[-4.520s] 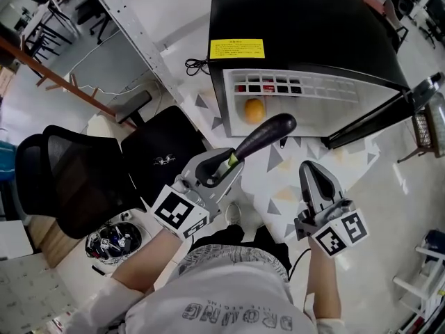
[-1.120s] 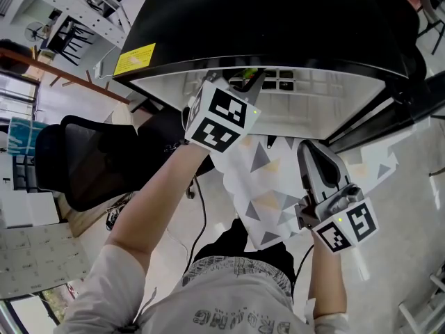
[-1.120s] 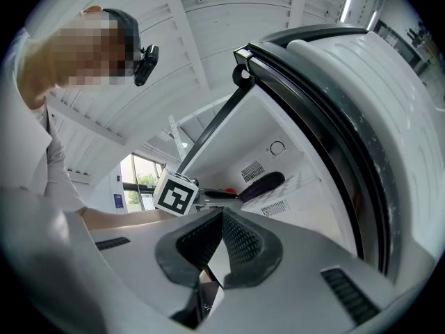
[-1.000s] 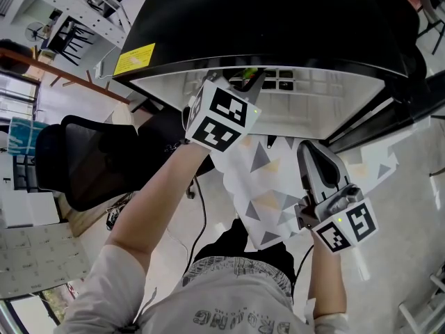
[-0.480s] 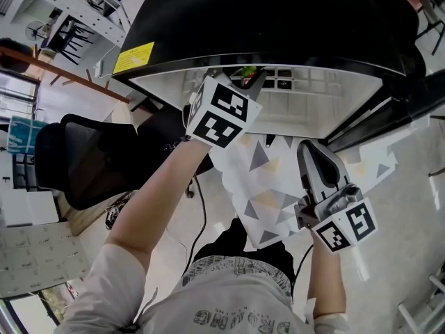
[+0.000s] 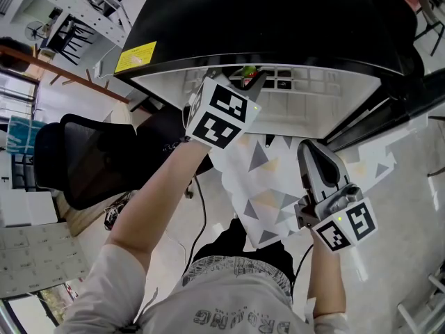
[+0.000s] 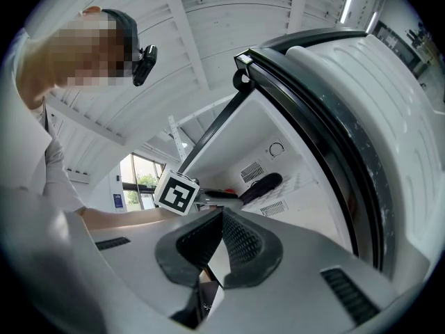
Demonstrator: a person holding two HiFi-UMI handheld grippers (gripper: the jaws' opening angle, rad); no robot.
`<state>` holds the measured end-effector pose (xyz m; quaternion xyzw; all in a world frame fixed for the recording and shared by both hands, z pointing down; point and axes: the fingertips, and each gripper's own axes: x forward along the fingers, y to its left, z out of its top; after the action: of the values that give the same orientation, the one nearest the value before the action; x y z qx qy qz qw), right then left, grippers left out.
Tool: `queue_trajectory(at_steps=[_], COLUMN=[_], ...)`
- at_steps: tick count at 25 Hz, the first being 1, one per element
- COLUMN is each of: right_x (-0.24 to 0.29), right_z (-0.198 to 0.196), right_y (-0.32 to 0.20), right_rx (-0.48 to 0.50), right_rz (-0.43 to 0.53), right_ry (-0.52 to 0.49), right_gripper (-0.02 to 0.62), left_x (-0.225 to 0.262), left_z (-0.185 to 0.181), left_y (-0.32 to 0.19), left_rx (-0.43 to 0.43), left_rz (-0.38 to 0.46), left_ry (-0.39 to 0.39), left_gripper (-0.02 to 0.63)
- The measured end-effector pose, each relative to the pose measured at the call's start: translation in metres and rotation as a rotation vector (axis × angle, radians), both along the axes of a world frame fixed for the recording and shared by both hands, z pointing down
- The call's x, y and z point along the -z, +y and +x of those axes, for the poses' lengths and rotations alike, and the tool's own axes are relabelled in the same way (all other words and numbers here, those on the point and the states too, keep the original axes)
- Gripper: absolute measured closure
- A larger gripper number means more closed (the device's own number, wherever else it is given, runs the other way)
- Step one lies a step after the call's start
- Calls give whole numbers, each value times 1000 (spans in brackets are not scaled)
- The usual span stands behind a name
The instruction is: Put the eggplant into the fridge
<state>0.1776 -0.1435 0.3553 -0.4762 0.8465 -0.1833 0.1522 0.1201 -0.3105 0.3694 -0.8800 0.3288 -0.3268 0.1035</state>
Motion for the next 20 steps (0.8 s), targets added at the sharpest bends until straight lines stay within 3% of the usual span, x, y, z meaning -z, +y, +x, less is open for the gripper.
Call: queue_trajectory(at_steps=[20], right_x=[16], right_z=[-20], right_y=[0], right_rx=[1], right_rz=[6], right_ry=[46], right_gripper=[594], left_x=[35], left_z=[-18], left_y=[47], left_rx=[-50], left_rz=[8], left_ry=[153], left_gripper=[451])
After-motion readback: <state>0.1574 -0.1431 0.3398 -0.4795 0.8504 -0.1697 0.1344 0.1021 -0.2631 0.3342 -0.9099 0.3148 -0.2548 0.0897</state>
